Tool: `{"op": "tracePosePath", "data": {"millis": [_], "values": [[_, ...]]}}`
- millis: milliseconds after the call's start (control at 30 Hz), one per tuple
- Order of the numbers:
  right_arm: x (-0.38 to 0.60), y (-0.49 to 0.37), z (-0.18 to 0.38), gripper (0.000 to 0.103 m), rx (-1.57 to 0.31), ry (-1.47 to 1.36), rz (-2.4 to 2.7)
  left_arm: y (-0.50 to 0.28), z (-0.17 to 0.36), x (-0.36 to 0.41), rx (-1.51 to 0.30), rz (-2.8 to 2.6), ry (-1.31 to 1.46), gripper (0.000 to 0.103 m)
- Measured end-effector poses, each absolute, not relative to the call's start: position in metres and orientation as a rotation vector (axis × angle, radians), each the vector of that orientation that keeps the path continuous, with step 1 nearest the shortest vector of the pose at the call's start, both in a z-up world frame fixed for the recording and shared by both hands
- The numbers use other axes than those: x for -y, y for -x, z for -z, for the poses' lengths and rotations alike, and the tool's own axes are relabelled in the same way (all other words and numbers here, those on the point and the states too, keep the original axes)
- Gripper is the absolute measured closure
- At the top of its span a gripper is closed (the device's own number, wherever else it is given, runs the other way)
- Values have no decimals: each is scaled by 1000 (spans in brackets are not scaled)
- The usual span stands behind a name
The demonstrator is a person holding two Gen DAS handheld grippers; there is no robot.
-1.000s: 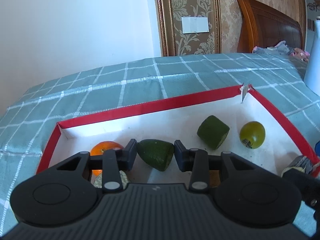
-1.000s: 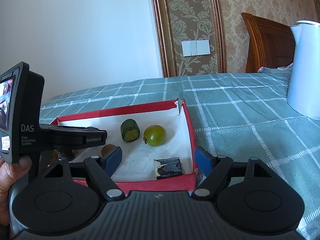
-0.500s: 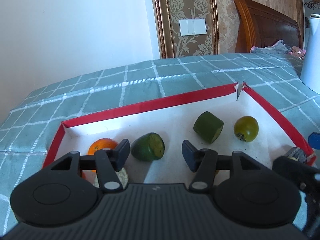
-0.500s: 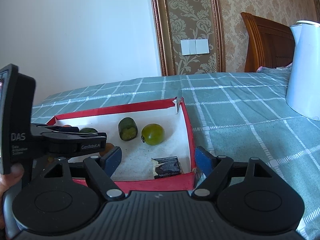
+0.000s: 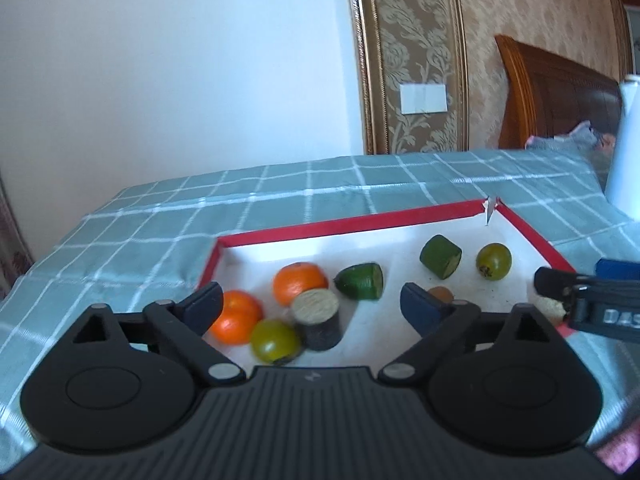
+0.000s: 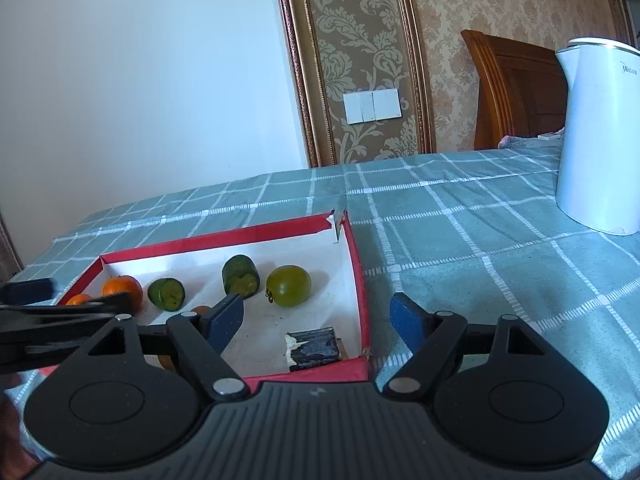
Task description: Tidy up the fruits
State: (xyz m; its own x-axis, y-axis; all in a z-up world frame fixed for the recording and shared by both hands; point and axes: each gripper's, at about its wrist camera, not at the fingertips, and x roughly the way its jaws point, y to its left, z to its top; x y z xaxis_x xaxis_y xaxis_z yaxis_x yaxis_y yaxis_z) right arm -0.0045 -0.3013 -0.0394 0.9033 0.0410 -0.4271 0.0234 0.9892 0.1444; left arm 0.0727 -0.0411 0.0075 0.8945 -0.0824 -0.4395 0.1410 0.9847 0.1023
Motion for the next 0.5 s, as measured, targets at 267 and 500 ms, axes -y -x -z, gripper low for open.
{"op": "tracePosePath", "data": {"millis": [267, 500], "values": [[288, 7, 44, 22, -440, -82, -23, -38, -9, 18, -462, 48, -99, 0], [267, 20, 48, 16, -437, -17, -59, -18, -1, 4, -496, 36, -67, 0]]}}
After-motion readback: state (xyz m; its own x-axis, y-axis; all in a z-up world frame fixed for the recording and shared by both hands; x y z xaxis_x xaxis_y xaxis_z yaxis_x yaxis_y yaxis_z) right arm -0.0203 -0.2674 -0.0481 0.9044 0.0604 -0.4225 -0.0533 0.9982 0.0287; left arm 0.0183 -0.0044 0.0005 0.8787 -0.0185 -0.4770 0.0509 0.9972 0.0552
